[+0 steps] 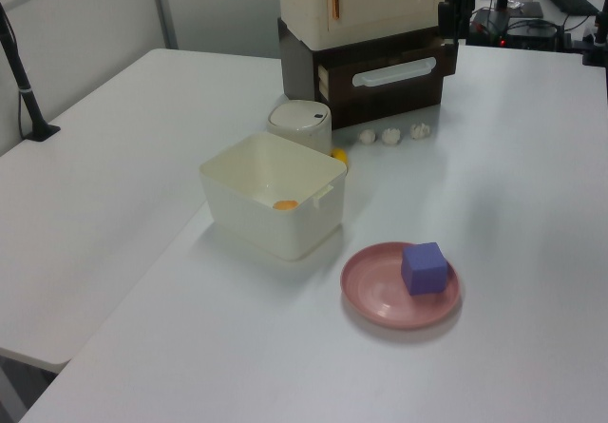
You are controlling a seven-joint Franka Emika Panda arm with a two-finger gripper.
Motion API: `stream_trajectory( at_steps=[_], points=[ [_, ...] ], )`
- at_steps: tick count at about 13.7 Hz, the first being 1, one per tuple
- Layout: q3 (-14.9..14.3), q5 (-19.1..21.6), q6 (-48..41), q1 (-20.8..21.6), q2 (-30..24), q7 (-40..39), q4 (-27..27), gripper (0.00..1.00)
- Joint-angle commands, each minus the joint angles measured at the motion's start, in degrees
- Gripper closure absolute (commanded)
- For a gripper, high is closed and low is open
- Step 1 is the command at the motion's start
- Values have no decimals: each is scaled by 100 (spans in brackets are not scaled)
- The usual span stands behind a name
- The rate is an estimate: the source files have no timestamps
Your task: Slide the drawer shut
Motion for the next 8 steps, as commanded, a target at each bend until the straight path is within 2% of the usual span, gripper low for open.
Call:
stream_trajectory(
  at_steps=[1,4,6,8],
  points=[
    [-39,125,166,-31,-100,597,-287,78],
    [-205,238,743,-13,-92,1350,-786,96],
    [-416,309,1612,-4,100,2263,-1025,98],
    [-496,301,1932,5,390,2654,-1000,98]
  ],
)
